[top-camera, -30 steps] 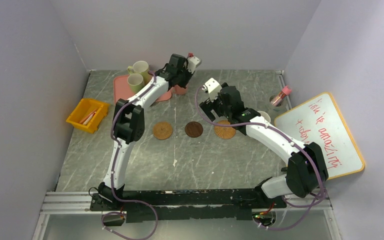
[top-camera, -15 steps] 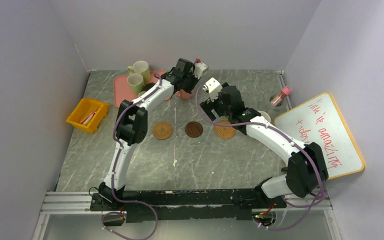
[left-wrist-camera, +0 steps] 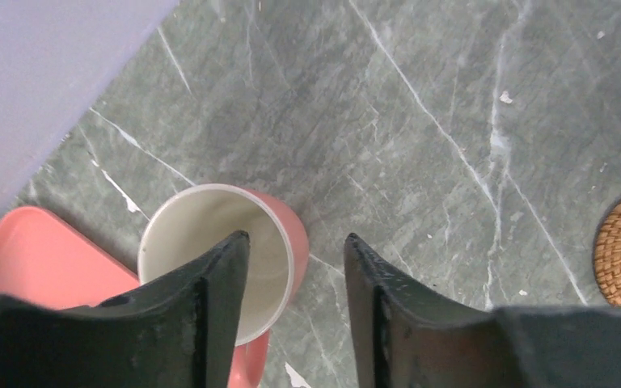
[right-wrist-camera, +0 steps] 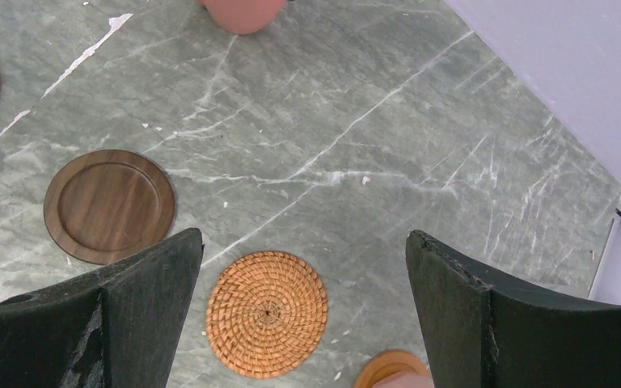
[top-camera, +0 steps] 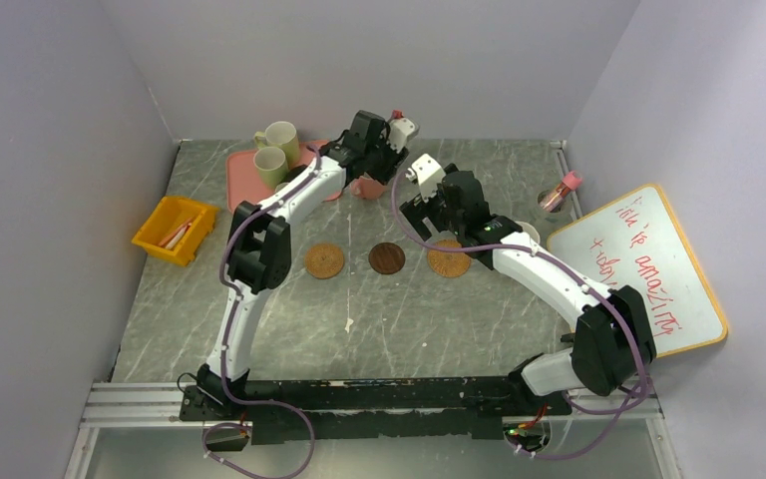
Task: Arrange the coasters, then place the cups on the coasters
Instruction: Place the cup at the center of the board.
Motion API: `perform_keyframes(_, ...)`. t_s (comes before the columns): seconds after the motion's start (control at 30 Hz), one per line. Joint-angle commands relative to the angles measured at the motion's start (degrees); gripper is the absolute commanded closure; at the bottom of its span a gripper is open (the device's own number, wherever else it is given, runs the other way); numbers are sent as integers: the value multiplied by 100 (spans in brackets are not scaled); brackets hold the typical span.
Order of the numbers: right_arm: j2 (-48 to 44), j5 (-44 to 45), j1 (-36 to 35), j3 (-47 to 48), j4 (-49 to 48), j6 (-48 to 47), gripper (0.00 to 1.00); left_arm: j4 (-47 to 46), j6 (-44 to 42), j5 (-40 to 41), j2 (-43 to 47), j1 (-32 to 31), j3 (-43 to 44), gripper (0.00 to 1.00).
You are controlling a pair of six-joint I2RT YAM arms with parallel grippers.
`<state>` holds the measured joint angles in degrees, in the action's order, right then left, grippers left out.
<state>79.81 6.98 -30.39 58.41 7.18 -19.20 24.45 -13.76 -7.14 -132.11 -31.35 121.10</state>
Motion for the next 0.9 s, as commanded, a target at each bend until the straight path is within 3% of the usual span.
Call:
perform_keyframes(0.0,-176,14,36,-5,-234,110,0,-201,105,-32,614,-42,50,44)
perform_keyframes(0.17,-171,-8,39,-12,-235,127,0,-81,168,-14,1004,37,124,19)
perform_keyframes(0.27,-184,-25,42,-13,-226,128,0,-168,213,28,1418,173,-272,3)
perform_keyframes(0.63,-198,-57,47,-6,-217,154,0,-830,602,-748,2171,1029,-2211,3)
perform_keyframes(0.87,-220,-72,60,-5,-208,158,0,-1262,649,-1469,2201,1066,-3070,3)
